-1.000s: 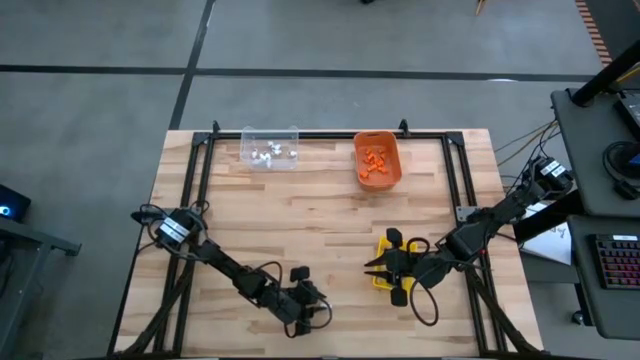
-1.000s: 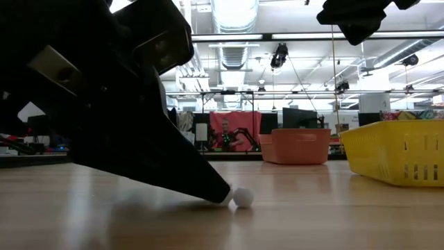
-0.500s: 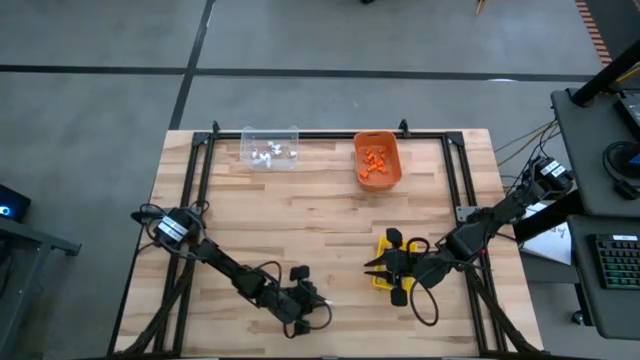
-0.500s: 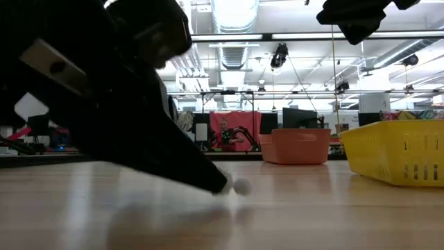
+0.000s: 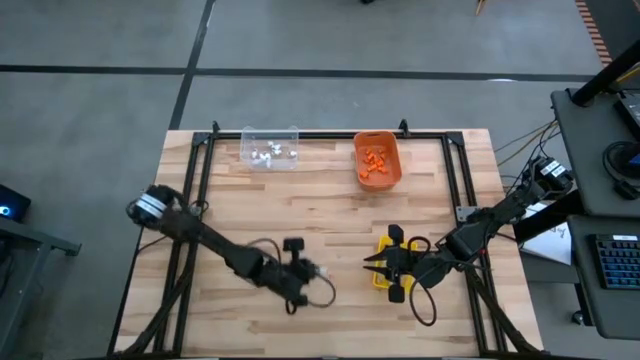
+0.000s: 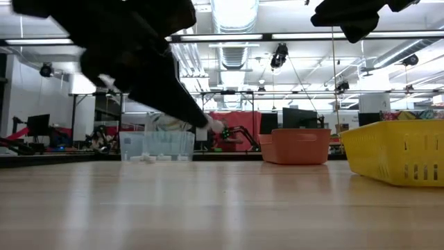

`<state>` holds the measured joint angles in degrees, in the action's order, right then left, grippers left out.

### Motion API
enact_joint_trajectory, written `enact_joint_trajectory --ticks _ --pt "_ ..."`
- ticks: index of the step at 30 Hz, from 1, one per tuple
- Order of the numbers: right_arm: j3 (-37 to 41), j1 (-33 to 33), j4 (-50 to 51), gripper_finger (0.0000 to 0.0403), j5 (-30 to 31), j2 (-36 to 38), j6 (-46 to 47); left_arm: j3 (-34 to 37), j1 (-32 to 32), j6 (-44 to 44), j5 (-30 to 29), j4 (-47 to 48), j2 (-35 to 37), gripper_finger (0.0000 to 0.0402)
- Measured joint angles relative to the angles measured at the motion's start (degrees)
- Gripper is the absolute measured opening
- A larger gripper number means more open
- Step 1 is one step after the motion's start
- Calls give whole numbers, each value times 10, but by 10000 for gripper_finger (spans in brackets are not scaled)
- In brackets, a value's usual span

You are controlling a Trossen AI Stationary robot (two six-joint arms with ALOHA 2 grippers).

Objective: Sort Halloween decoration
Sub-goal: Put the white skeleton toy into the transparent bin

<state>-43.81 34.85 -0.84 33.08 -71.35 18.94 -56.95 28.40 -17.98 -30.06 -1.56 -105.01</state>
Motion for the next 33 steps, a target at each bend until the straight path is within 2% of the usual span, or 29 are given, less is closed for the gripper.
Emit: enact_joint_trajectory --ticks 7,13,19,21,24,28,33 --pt "0 0 -1 73 1 0 0 0 -106 34 -70 217 123 2" --pt "0 0 -3 73 18 0 -1 0 -280 36 -85 352 221 2" --pt "0 -3 -7 73 45 0 -10 1 -488 104 -70 320 245 2" --pt "0 -7 -8 73 46 0 -16 1 -554 124 -19 296 236 2" --pt "0 -14 -10 73 46 0 -16 1 -638 139 87 274 213 2" --pt "0 -16 -10 73 46 0 -16 1 -695 124 107 266 184 9" --pt "0 -16 -8 73 46 0 -14 1 -711 145 110 266 163 45"
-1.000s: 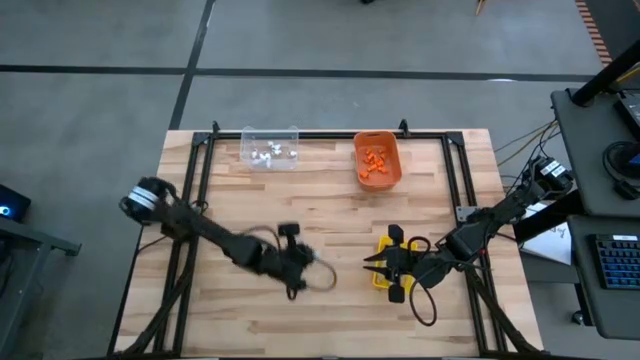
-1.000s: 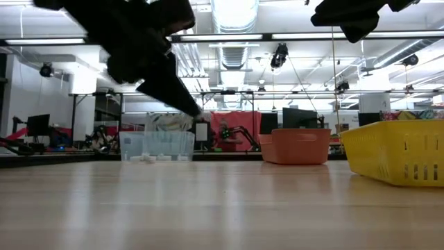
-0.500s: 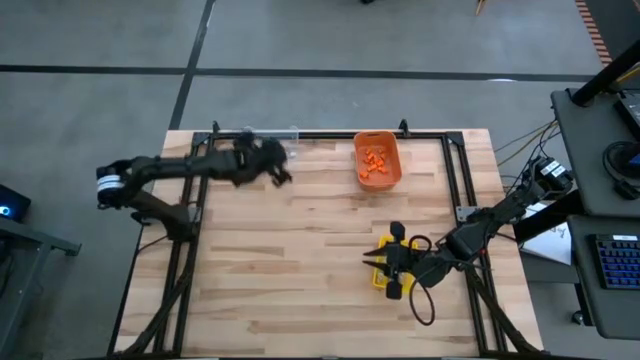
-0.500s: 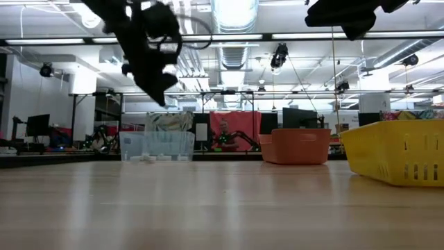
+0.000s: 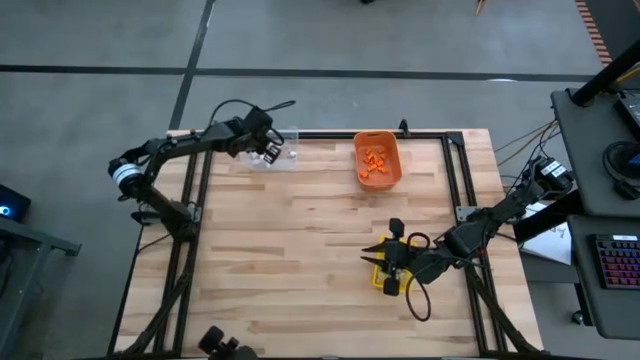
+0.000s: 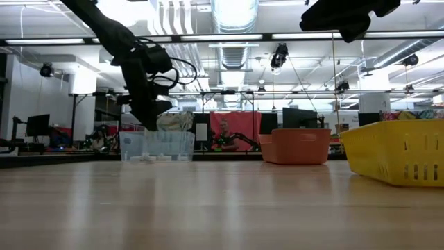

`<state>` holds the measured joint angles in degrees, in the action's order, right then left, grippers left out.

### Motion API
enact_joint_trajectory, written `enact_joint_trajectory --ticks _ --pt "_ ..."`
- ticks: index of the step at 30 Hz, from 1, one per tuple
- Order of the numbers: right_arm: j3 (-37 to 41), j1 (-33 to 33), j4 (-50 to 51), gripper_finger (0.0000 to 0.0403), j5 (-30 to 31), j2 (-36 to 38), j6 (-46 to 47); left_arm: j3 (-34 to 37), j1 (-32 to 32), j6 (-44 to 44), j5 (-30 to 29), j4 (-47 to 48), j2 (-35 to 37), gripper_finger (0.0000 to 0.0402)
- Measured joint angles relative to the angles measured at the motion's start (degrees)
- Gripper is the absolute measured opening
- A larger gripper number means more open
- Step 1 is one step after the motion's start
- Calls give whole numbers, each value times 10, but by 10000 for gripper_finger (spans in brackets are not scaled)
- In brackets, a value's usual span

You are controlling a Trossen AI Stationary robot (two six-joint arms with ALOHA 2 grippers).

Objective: Sort Halloween decoration
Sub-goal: Put the white skeleton toy into the transparent bin, then return to Home Position

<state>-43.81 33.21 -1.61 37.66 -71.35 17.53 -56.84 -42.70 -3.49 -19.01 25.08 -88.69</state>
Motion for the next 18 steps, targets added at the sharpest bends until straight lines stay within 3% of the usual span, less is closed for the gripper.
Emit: enact_joint_trajectory --ticks 7,10,14,18 --pt "1 0 0 73 0 0 -2 0 7 10 2 8 1 97" --pt "11 0 -1 73 0 0 -14 2 27 8 28 15 14 106" --pt "38 0 -43 72 0 0 -53 21 96 3 41 5 45 103" --pt "81 -9 -149 66 -1 4 -121 64 200 28 55 -47 103 95"
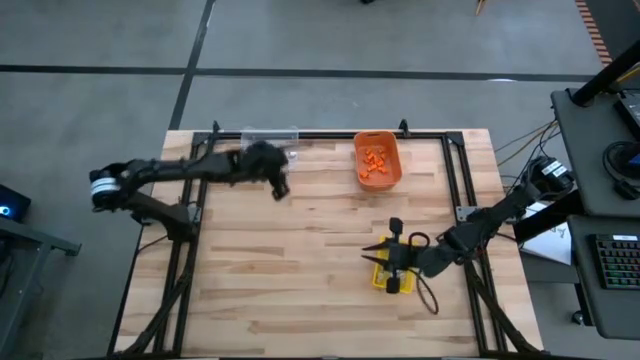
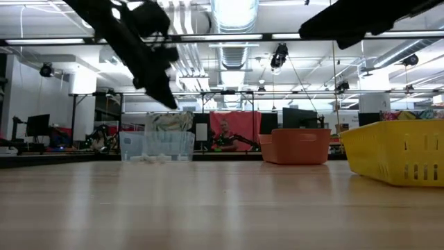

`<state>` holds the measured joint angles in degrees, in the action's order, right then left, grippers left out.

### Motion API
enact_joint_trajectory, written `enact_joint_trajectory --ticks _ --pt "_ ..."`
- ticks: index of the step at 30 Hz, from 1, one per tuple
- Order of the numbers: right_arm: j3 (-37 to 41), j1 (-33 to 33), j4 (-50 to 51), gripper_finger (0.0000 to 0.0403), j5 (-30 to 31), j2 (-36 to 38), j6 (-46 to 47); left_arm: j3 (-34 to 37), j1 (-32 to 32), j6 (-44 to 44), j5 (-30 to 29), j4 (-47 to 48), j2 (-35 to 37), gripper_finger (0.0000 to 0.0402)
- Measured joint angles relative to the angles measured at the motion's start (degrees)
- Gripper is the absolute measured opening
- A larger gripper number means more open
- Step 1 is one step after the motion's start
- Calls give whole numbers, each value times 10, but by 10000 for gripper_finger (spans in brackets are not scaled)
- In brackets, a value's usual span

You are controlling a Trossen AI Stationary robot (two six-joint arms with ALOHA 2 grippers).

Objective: Sort Halloween decoration
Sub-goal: Return to Home Position

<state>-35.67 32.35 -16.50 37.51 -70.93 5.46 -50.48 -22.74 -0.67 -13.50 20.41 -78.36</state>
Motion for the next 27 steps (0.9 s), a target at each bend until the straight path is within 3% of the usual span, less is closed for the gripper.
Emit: enact_joint_trajectory --ticks 4,7,14,21,27 --pt "57 -28 -102 58 -1 19 -62 49 87 40 59 -32 82 85" --pt "98 -65 -132 53 -36 49 -74 87 113 46 117 -36 156 76" --pt "169 -162 -143 43 -145 133 -59 191 115 26 171 -99 350 55" --pt "230 -208 -143 44 -187 243 -77 280 115 8 202 -159 514 43" --pt "286 -208 -137 43 -199 355 -76 329 115 -16 203 -165 608 40"
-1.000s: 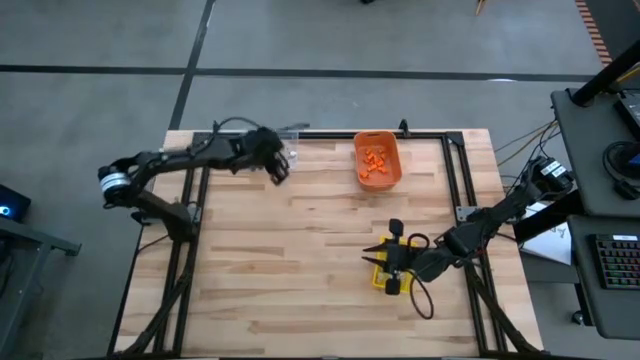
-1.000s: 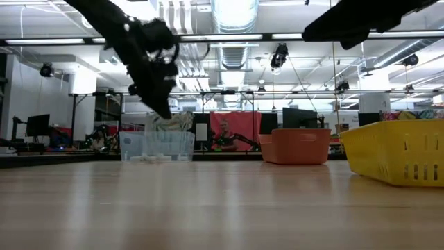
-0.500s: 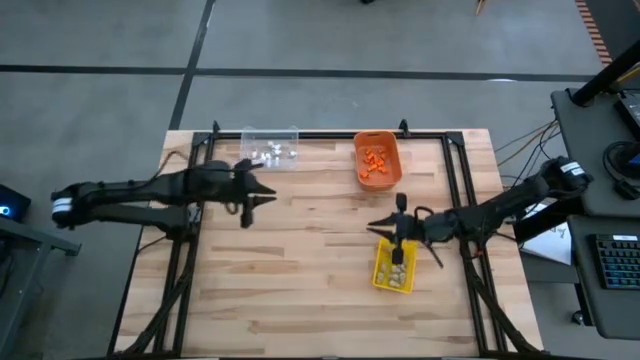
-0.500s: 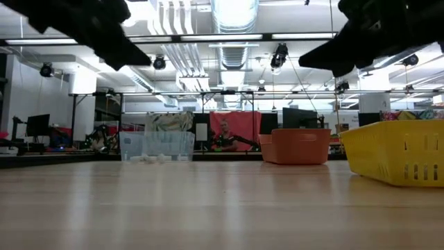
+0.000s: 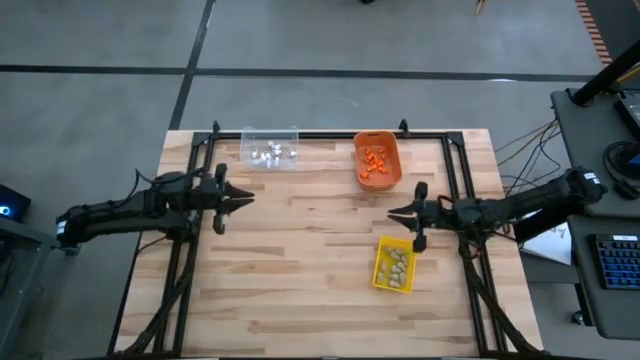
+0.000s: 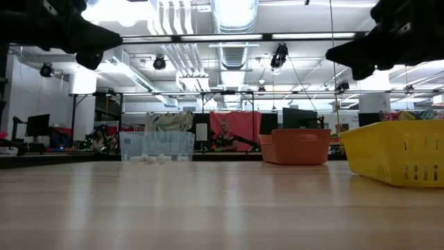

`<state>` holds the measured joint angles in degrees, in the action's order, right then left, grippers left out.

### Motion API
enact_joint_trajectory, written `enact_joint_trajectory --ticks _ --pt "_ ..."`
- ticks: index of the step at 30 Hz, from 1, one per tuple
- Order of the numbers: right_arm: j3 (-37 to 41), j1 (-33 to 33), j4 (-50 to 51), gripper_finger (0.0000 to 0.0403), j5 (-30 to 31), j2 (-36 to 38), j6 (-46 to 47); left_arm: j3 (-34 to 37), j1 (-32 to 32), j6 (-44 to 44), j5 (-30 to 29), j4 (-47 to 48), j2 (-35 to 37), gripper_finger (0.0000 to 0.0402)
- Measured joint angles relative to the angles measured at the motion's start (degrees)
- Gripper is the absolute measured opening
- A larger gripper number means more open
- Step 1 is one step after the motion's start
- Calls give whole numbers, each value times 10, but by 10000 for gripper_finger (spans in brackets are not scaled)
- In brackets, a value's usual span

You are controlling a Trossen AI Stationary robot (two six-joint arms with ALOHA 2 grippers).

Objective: Sort Halloween decoration
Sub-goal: Return to Home Position

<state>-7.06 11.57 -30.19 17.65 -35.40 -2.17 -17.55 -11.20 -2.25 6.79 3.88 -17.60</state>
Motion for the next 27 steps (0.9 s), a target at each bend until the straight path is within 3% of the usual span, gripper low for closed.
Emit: enact_joint_trajectory --ticks 7,20,25,27 --pt "48 0 24 43 3 116 -7 31 0 -5 0 0 74 40" --pt "36 0 280 43 34 346 -26 99 0 -18 0 0 176 40" --pt "40 -3 327 43 49 349 -24 170 0 -49 31 -110 170 40" --pt "43 -5 325 43 49 350 -24 168 0 -53 31 -96 166 40"
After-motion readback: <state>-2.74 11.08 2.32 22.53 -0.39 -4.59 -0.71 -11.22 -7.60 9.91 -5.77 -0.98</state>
